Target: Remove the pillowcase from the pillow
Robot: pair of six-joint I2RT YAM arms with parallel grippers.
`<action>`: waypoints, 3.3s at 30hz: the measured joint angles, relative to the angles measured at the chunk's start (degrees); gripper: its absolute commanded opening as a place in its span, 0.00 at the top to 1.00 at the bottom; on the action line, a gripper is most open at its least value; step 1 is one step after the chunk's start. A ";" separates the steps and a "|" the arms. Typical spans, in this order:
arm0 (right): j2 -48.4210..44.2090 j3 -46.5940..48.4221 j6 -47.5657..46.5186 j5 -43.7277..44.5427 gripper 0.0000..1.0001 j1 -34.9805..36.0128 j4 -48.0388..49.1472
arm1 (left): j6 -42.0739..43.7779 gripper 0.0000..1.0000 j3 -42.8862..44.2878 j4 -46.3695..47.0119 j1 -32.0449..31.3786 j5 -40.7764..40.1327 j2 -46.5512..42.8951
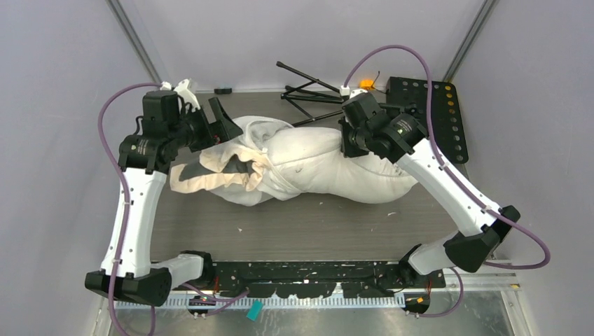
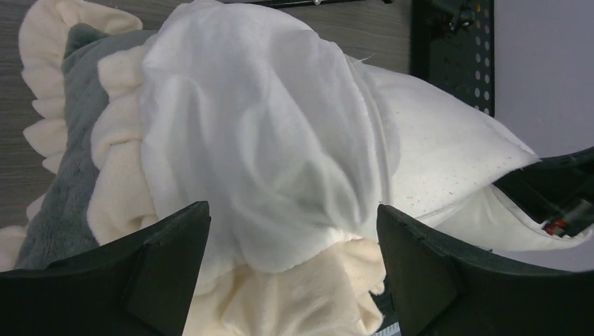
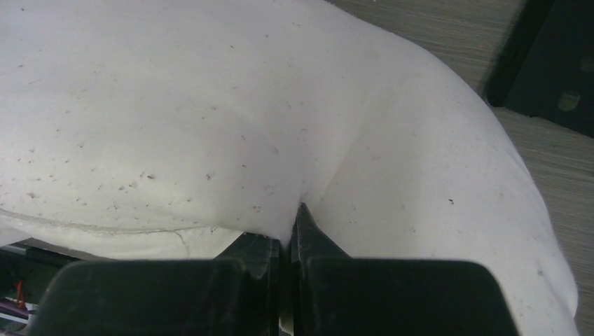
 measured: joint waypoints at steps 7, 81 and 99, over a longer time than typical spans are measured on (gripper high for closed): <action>1.38 0.22 0.00 -1.57 1.00 -3.10 -0.33 | -7.02 0.02 1.60 -3.85 0.11 -9.75 -8.81; -5.46 -0.83 1.16 -9.62 1.00 -17.20 -2.34 | -6.69 0.22 21.07 -11.80 12.87 -43.50 18.75; 2.99 -0.61 15.76 -19.98 1.00 -17.97 9.60 | -21.90 0.14 -9.29 9.31 -16.74 -16.81 -16.96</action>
